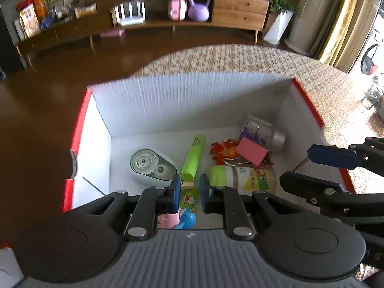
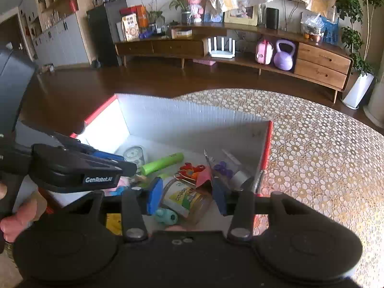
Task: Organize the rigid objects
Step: 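Lower the clip into the box and open right tool while left tool lowers the tube, then open left tool to drop the green tube into the box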
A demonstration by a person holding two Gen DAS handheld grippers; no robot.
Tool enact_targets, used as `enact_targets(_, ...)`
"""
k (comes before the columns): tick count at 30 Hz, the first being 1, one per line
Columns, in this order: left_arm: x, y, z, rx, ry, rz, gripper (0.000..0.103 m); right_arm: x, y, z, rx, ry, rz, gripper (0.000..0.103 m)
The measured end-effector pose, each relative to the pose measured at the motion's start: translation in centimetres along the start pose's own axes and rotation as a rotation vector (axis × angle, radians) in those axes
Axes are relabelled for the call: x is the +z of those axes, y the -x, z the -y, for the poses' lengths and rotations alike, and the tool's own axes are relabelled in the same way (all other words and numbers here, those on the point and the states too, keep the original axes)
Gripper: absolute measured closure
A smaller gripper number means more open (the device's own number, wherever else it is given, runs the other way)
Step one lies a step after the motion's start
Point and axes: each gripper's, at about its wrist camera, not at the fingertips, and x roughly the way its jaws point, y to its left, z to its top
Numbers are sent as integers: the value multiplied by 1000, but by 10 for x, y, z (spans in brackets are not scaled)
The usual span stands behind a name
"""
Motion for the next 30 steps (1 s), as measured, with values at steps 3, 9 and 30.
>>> enact_targets(3, -5, 17, 4, -4, -2, 47, 87, -2, 17, -1, 17, -4, 30, 56)
enact_targets(9, -15, 48, 6, -4, 19, 121, 87, -6, 47, -3, 32, -21, 79, 54)
enact_targets(30, -65, 125, 13, 15, 22, 339, 41, -38, 122, -22, 125, -15, 247, 24)
